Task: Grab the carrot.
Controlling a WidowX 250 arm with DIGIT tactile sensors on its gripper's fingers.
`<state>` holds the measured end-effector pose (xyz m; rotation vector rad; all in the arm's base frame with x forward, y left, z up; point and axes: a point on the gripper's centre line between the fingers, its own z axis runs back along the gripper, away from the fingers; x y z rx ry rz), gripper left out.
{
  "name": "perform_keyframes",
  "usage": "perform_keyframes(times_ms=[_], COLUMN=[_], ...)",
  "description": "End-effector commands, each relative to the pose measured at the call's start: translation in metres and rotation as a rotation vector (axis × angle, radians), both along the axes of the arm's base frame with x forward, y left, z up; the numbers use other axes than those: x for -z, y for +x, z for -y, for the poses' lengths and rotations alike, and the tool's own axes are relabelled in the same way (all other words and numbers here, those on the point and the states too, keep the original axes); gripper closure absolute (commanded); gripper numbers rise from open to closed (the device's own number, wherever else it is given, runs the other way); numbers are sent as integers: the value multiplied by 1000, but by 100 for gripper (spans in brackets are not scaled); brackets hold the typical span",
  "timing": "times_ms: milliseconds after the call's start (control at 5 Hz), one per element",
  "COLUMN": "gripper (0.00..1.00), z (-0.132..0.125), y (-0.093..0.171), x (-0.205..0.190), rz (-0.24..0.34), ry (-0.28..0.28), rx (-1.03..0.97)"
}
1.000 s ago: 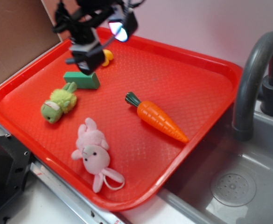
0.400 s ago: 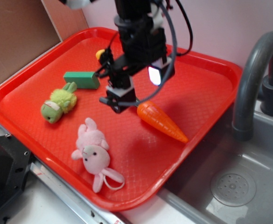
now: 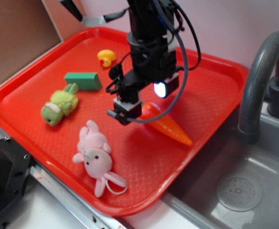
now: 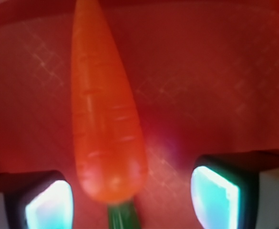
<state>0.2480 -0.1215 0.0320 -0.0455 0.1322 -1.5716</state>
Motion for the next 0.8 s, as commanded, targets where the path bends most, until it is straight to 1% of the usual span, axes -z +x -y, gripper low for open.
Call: perform_keyframes(times_ms=[0, 200, 400, 600], gripper=[0, 100, 100, 100], z=[23, 26, 27, 27], y=[-22, -24, -25, -26], x=[1, 4, 6, 8], rz=[40, 48, 51, 59], ry=[39, 74, 81, 112], rx=[93, 42, 32, 16])
